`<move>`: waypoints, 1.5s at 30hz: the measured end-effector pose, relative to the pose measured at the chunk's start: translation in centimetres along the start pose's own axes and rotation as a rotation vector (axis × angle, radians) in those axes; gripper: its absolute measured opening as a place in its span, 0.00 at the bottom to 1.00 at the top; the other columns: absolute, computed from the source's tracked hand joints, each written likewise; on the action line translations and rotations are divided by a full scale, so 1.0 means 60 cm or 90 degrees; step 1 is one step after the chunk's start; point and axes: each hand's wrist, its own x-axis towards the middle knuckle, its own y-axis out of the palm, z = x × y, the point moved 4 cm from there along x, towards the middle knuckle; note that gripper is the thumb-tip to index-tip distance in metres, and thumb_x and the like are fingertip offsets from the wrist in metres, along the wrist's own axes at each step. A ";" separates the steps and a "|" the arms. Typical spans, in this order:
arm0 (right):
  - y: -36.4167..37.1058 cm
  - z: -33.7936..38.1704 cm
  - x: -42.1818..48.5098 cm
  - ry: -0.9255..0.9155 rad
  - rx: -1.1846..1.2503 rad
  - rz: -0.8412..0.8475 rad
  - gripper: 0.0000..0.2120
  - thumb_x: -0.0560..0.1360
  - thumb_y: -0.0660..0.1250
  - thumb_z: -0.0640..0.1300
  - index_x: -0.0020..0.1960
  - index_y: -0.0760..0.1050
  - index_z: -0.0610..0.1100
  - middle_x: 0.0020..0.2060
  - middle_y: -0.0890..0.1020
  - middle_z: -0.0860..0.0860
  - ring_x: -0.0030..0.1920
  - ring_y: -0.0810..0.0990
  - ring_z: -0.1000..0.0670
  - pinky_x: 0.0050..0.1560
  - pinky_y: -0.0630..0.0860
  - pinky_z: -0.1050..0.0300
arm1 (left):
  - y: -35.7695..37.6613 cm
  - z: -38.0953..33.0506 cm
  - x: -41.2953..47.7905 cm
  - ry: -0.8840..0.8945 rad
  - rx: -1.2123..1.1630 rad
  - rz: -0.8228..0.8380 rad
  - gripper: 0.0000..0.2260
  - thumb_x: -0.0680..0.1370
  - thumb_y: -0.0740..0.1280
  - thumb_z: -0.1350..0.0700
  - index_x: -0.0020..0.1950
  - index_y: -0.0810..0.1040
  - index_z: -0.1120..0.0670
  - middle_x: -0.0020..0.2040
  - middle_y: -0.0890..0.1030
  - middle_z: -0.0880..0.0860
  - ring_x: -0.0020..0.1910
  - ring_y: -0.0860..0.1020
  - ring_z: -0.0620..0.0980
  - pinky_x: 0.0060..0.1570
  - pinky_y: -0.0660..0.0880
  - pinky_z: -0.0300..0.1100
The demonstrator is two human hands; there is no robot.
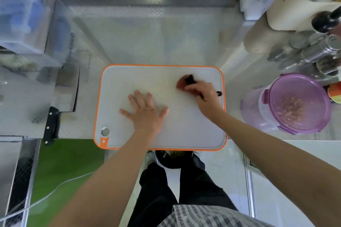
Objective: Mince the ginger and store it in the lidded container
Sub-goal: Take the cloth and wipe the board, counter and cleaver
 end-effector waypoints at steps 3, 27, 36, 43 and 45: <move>-0.008 0.001 0.017 -0.009 0.075 0.015 0.27 0.61 0.55 0.29 0.55 0.81 0.42 0.53 0.81 0.45 0.53 0.74 0.54 0.61 0.66 0.65 | 0.000 0.002 0.001 0.005 -0.009 -0.009 0.37 0.77 0.52 0.33 0.78 0.45 0.52 0.77 0.38 0.59 0.76 0.38 0.61 0.66 0.45 0.74; 0.029 0.008 -0.092 0.116 -0.031 -0.127 0.29 0.68 0.57 0.27 0.65 0.75 0.45 0.63 0.76 0.46 0.53 0.70 0.43 0.56 0.61 0.65 | -0.015 0.047 -0.024 0.036 -0.198 -0.188 0.18 0.83 0.50 0.48 0.73 0.64 0.42 0.78 0.56 0.52 0.76 0.53 0.52 0.72 0.49 0.59; 0.008 0.002 -0.052 0.122 -0.012 -0.143 0.29 0.68 0.57 0.26 0.66 0.74 0.43 0.64 0.76 0.43 0.58 0.73 0.41 0.60 0.61 0.68 | -0.015 0.101 -0.011 -0.014 -0.196 -0.255 0.17 0.80 0.58 0.55 0.69 0.70 0.48 0.74 0.61 0.60 0.73 0.57 0.63 0.69 0.55 0.57; 0.001 0.013 0.004 0.057 0.057 -0.071 0.29 0.65 0.56 0.27 0.63 0.76 0.41 0.60 0.79 0.44 0.59 0.75 0.45 0.63 0.66 0.63 | -0.032 0.116 -0.001 -0.032 -0.164 -0.285 0.17 0.78 0.60 0.56 0.68 0.70 0.52 0.69 0.67 0.57 0.66 0.64 0.61 0.60 0.62 0.55; 0.001 0.008 0.025 0.121 0.019 -0.086 0.30 0.66 0.56 0.26 0.64 0.75 0.43 0.64 0.76 0.45 0.60 0.71 0.45 0.64 0.63 0.62 | -0.036 0.123 0.007 -0.038 -0.154 -0.294 0.18 0.78 0.60 0.57 0.69 0.69 0.53 0.67 0.69 0.57 0.64 0.65 0.61 0.59 0.62 0.54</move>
